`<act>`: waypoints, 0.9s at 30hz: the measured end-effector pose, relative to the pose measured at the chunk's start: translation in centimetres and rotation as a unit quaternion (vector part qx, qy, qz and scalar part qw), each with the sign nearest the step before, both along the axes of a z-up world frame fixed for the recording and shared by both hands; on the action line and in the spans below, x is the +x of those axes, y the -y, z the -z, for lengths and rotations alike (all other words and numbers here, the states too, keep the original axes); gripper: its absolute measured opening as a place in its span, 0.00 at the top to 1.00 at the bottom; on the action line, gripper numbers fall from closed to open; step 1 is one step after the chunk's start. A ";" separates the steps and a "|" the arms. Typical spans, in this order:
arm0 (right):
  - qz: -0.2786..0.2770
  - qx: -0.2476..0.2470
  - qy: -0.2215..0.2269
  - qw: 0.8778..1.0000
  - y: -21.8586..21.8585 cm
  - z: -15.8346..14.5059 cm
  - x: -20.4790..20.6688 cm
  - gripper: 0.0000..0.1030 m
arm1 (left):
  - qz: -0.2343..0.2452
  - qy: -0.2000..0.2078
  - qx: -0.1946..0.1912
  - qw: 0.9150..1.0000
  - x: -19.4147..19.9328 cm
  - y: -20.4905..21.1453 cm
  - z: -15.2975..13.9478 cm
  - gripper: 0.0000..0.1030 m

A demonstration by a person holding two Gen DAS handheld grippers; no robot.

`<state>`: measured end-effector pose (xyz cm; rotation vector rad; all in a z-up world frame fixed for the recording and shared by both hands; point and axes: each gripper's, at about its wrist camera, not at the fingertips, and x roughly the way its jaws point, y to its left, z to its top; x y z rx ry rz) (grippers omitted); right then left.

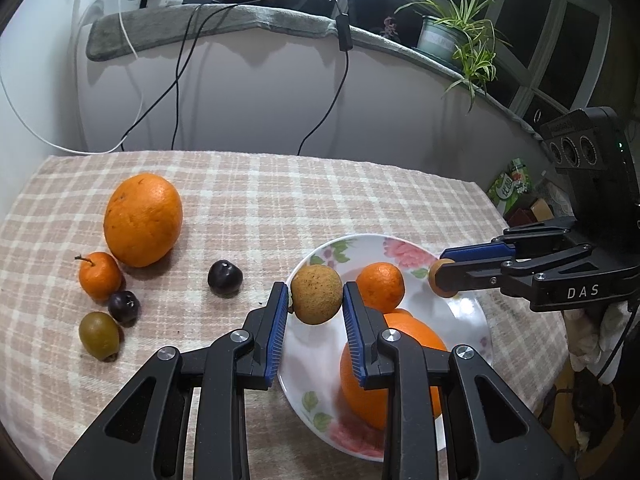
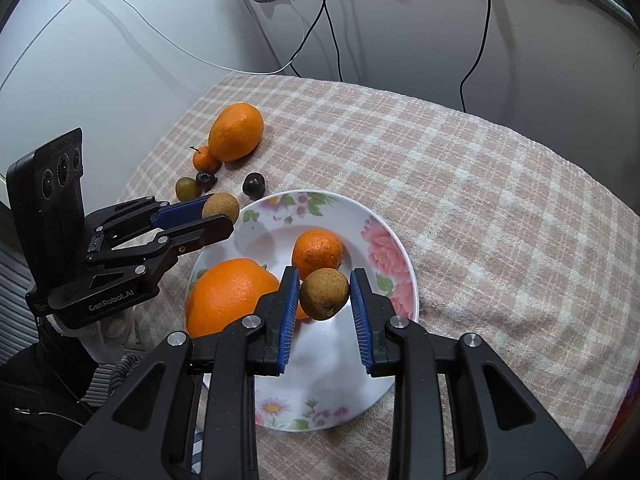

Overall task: Organize fruits
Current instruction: 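Lower both brown fruits into the plate and open both grippers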

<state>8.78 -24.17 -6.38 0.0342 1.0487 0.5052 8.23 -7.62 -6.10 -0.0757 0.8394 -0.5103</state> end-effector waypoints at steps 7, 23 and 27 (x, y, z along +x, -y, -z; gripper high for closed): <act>0.001 -0.003 0.004 1.000 -0.1 -0.1 0.1 0.52 | -0.003 0.000 -0.004 1.000 0.0 -0.1 -0.2 0.61; 0.012 -0.011 0.026 1.000 -0.4 -1.0 0.3 0.37 | -0.008 0.013 0.004 1.000 -0.5 -0.1 -0.7 0.34; 0.006 -0.011 0.026 1.000 -0.8 -1.1 0.7 0.37 | -0.012 0.019 0.006 1.000 -0.7 -0.6 -0.8 0.34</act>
